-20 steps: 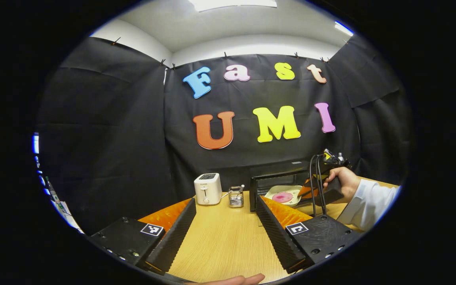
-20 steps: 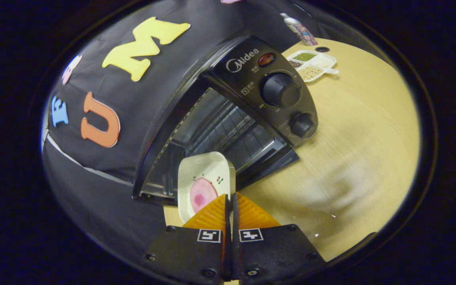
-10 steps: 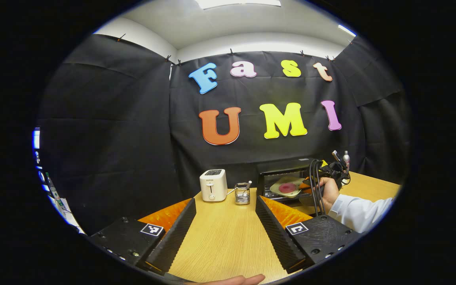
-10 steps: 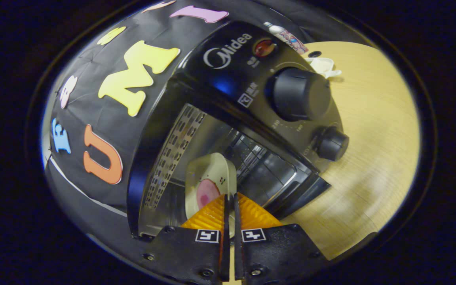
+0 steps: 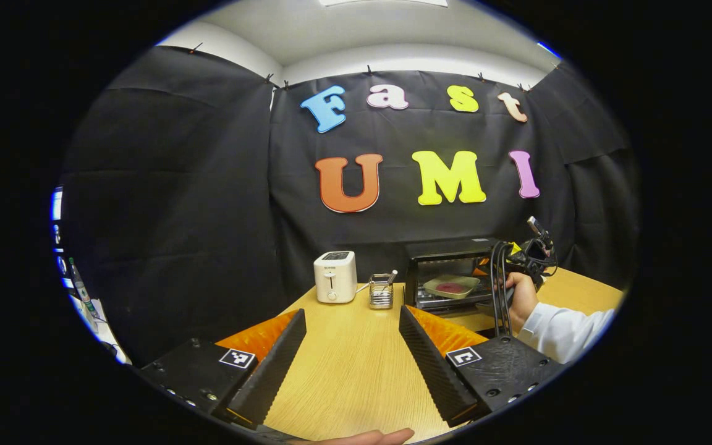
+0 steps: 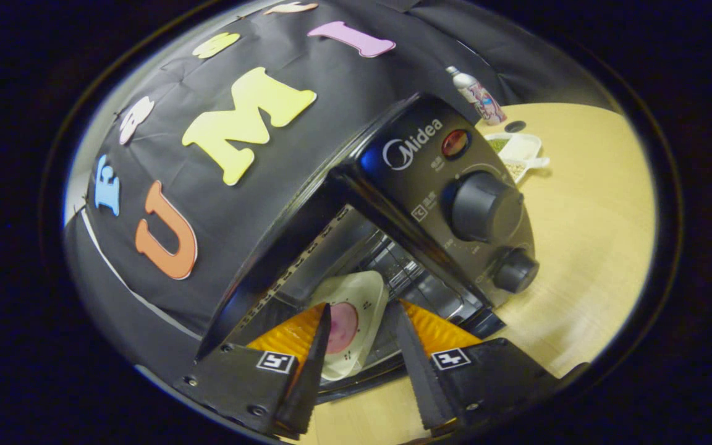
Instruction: Open the electric oven with the left hand, put the food in, and close the electric oven.
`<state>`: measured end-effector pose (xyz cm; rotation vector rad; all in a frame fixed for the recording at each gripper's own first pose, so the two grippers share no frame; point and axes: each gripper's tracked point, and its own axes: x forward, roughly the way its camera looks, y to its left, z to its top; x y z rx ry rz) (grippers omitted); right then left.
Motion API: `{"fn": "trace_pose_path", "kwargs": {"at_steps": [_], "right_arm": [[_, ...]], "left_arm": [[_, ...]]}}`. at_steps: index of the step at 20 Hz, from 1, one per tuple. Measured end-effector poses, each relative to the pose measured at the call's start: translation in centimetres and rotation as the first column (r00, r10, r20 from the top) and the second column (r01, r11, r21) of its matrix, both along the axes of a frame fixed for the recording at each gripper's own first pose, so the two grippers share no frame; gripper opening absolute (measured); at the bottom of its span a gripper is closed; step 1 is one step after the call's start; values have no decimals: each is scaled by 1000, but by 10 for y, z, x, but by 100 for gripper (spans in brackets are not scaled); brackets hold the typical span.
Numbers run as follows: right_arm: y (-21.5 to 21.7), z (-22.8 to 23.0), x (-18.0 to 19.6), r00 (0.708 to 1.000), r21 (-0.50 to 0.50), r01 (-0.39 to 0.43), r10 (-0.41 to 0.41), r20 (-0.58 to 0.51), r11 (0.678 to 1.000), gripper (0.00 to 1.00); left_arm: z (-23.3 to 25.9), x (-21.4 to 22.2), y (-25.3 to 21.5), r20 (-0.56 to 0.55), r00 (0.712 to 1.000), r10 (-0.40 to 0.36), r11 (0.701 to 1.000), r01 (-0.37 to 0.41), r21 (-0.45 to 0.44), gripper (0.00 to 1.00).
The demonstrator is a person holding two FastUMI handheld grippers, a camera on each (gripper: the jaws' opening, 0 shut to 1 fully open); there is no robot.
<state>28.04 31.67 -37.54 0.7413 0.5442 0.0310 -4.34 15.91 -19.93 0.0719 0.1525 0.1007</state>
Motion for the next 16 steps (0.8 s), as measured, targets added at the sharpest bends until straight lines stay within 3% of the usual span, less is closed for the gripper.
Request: {"fn": "trace_pose_path", "kwargs": {"at_steps": [1, 2, 4, 6, 7, 8, 10, 11, 16], "right_arm": [[1, -1, -3, 1000, -21, -15, 15, 6, 1000, 77], [-3, -1, -8, 1000, -55, -25, 26, 5, 998, 71], [-10, 0, -17, 999, -121, -43, 45, 12, 992, 82], [-19, 13, -28, 996, -169, -57, 68, 61, 984, 77], [-28, 25, -32, 992, -195, -50, 71, 102, 980, 86], [-38, 37, -37, 986, -217, -42, 75, 147, 975, 86], [-53, 63, -51, 968, -273, -37, 102, 227, 961, 87], [-62, 77, -57, 957, -299, -37, 120, 264, 954, 93], [-103, 140, -104, 901, -375, -10, 171, 399, 927, 94]], "left_arm": [[0, 0, 1, -2, 1000, 5, 1000, -5, 3, 96], [0, -1, 2, -4, 1000, 12, 1000, -12, 5, 96], [-1, -3, -2, -9, 1000, 9, 1000, -9, 3, 96], [1, -5, -8, -10, 1000, 0, 1000, 0, 6, 96], [1, -6, -9, -8, 1000, -1, 1000, 1, 10, 96], [1, -6, -11, -11, 1000, 2, 1000, -1, 12, 96], [1, -5, -18, -17, 1000, -6, 1000, 6, 2, 96], [0, -4, -25, -25, 1000, -15, 1000, 15, -6, 96], [5, 1, -49, -40, 998, -44, 999, 44, -17, 96]]}}
